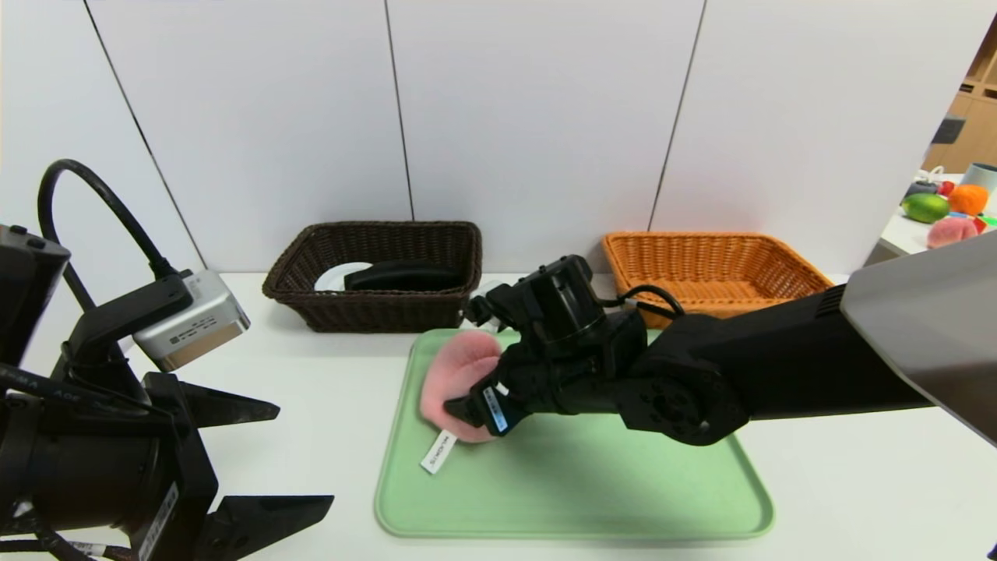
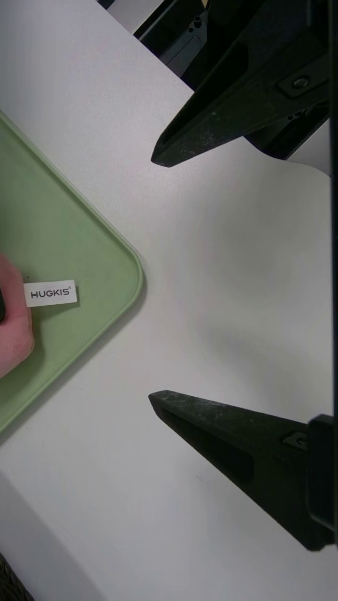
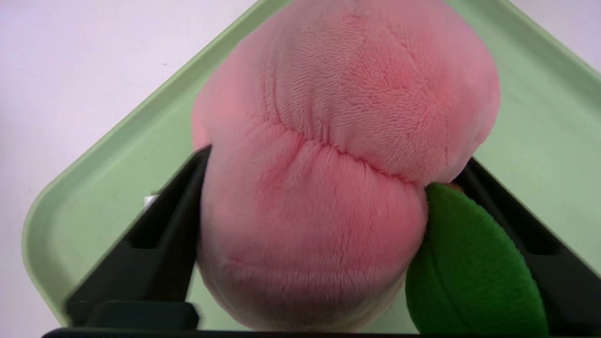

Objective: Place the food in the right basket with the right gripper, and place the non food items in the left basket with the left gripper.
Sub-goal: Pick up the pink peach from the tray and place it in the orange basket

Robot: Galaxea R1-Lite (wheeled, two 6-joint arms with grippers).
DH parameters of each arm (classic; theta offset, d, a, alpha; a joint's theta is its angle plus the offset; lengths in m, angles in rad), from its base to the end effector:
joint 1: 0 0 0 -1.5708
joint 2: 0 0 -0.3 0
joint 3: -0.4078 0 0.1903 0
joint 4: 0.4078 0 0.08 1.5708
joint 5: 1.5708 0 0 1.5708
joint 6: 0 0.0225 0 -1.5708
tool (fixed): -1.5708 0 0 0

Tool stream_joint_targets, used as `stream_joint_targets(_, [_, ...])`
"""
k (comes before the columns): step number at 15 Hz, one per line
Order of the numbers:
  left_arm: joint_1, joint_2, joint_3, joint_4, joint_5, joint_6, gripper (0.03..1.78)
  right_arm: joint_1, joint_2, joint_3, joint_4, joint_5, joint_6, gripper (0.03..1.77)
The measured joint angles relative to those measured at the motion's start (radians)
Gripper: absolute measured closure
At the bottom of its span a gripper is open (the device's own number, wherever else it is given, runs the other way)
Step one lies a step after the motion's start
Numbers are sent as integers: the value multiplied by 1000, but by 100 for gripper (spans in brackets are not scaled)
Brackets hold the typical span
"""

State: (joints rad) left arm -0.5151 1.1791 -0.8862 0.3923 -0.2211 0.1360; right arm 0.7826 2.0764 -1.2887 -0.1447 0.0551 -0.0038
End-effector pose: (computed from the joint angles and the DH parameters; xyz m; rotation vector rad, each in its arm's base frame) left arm 0.1311 -0.0799 0.2346 0.2273 0.6445 -0.7535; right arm 0.2856 0.2858 0.1305 -0.2389 0.6169 0.8092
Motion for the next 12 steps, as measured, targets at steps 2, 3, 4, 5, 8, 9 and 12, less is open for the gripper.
stream_joint_targets(2, [1, 0, -1, 0, 0, 0, 12, 8, 1, -1, -1, -21, 0, 61])
stream_joint_targets(3, [1, 0, -2, -1, 0, 0, 12, 11, 2, -2, -6, -33, 0, 71])
stream_joint_targets(4, [1, 0, -3, -1, 0, 0, 12, 14, 2, -3, -8, -35, 0, 79])
stream_joint_targets(5, [1, 0, -3, -1, 0, 0, 12, 15, 1, -3, -8, -36, 1, 87])
stream_joint_targets(8, [1, -3, -5, -1, 0, 0, 12, 15, -9, -3, -6, -36, 7, 99])
stream_joint_targets(9, [1, -6, -5, 0, 0, 0, 12, 13, -16, 1, -3, -37, 9, 99])
stream_joint_targets(12, [1, -11, -7, -2, 0, -1, 12, -5, -43, 5, 7, -38, 17, 99])
